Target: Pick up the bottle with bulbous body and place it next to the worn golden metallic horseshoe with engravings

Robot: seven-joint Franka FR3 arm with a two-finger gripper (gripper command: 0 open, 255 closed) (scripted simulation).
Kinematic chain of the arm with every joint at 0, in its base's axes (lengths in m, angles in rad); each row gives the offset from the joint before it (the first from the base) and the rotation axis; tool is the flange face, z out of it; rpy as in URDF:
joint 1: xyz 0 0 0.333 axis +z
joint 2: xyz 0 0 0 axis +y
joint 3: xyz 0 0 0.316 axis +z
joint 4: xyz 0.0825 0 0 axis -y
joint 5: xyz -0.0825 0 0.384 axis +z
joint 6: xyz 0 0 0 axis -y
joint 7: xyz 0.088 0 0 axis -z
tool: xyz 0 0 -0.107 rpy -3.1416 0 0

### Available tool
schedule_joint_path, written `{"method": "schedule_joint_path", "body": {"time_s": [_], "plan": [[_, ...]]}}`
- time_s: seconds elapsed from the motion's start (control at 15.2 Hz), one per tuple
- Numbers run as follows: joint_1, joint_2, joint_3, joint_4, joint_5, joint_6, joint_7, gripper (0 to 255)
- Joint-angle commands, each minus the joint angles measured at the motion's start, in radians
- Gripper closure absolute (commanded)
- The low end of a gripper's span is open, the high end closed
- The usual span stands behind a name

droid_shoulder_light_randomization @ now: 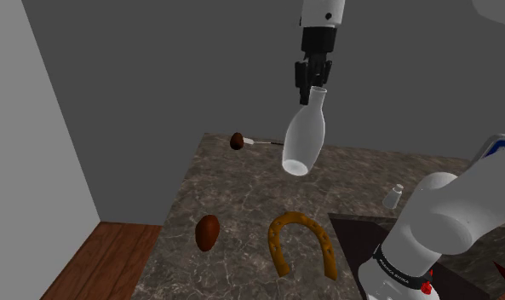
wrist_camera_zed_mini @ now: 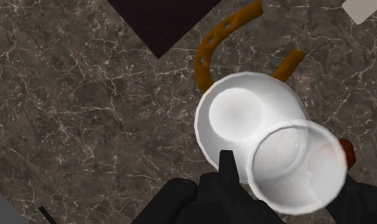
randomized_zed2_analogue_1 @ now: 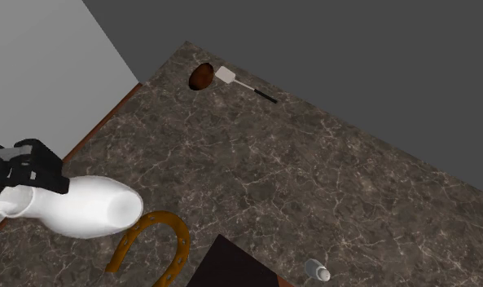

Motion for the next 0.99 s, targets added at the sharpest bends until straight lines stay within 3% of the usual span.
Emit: {"method": "schedule_joint_path", "body": {"time_s": [0.0,0.92], "plan": [[0.015,-0.035,0.029,-0.008,0.022,-0.025,0.044,255],[0.089,-0.098,0.246,0.146,0.189,-0.201,0.373,255]]}}
